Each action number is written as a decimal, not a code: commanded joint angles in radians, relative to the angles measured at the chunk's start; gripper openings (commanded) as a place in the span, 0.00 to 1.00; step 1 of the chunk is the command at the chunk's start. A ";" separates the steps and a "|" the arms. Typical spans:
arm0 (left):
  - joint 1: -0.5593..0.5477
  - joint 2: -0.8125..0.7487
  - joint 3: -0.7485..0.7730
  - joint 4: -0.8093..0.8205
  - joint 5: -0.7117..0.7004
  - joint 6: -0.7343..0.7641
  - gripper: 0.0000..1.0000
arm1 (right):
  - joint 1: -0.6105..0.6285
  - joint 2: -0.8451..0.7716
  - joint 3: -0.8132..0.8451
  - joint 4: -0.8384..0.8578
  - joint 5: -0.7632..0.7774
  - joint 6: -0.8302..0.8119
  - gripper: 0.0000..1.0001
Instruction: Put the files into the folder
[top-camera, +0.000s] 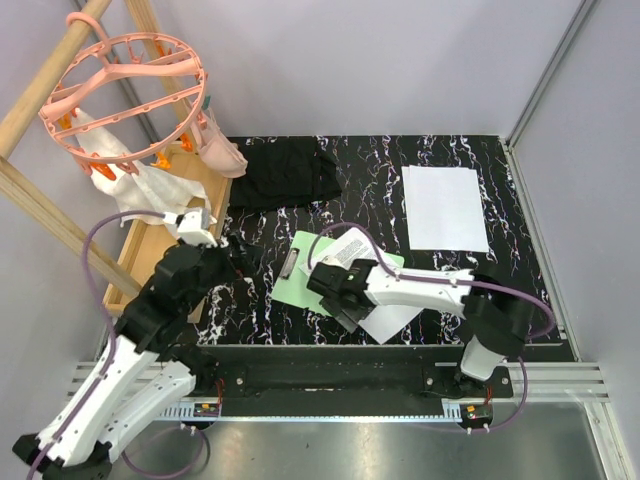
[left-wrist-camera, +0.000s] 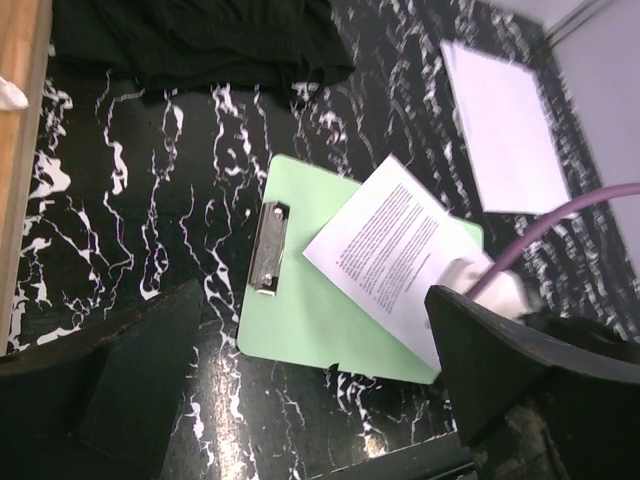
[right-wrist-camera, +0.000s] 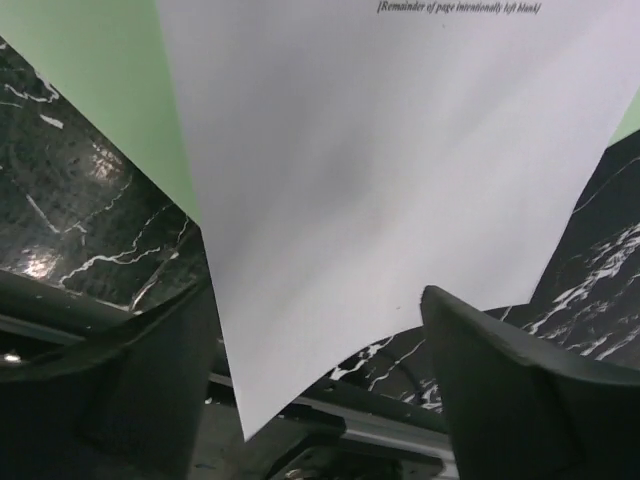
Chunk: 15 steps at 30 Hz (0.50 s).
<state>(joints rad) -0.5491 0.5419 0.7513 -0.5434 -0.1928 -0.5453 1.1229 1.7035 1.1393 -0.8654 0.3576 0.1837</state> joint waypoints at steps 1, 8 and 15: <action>0.011 0.178 0.036 0.030 0.103 0.045 0.99 | -0.034 -0.195 -0.045 0.074 -0.058 0.399 0.93; 0.026 0.579 0.195 0.005 0.233 0.160 0.98 | -0.237 -0.482 -0.275 0.262 -0.207 0.741 0.97; 0.028 0.926 0.368 -0.043 0.222 0.283 0.85 | -0.466 -0.562 -0.451 0.410 -0.306 0.717 0.98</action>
<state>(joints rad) -0.5270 1.3651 1.0172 -0.5777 0.0071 -0.3649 0.7441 1.1526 0.7162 -0.5674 0.1070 0.8883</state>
